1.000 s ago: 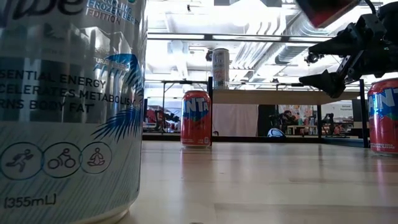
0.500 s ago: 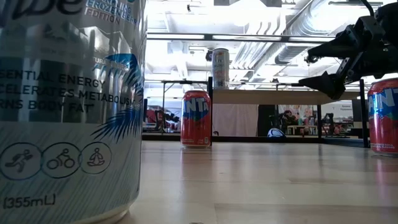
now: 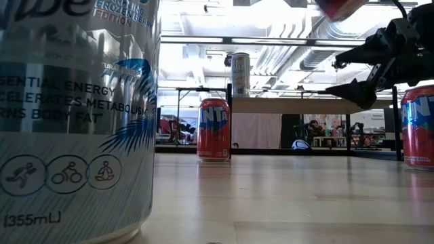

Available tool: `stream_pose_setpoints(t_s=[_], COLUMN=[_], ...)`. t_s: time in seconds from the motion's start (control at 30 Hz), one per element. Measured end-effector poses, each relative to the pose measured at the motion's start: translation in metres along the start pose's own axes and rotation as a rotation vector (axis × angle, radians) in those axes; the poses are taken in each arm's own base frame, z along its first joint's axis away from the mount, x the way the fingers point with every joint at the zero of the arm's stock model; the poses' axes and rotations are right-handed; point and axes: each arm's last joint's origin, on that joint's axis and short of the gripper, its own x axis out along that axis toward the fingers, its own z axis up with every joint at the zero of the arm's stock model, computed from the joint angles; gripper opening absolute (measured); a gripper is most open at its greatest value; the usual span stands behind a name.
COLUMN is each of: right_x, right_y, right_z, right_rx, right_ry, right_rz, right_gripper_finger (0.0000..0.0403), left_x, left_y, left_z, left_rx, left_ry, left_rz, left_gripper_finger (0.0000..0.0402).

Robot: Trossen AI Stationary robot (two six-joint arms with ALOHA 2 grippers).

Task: Place canned beverage on shelf
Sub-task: Put the right the red white soda can on the shelf

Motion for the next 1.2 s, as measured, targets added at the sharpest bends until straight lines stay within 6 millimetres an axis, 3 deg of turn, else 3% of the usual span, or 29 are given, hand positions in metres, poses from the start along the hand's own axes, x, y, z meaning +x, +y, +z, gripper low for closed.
stream_pose_setpoints(t_s=[0.13,0.27,0.77,1.0,1.2], right_x=[0.000,0.000,0.000,0.000,0.000], right_y=[0.000,0.000,0.000,0.000,0.000], right_z=[0.000,0.000,0.000,0.000,0.000], right_rx=[0.000,0.000,0.000,0.000,0.000], right_ry=[0.001,0.001,0.000,-0.001,0.000], right_rz=[0.000,-0.001,-0.004,-0.003,-0.003], right_gripper_finger=[0.0399,0.0399,0.0399,0.0399,0.0399], left_x=[-0.001,-0.001,-0.007,-0.014,-0.036], left_y=[0.008,0.006,-0.026,-0.028,-0.036], left_z=[-0.005,-0.005,0.019,0.019,0.023], left_rx=[-0.014,0.043,0.380,0.444,0.507], left_ry=[0.110,0.093,-0.273,-0.275,-0.351], left_rz=[0.011,0.011,-0.175,-0.207,-0.212], left_gripper_finger=[0.0255,0.0255,0.0255,0.0255,0.0255])
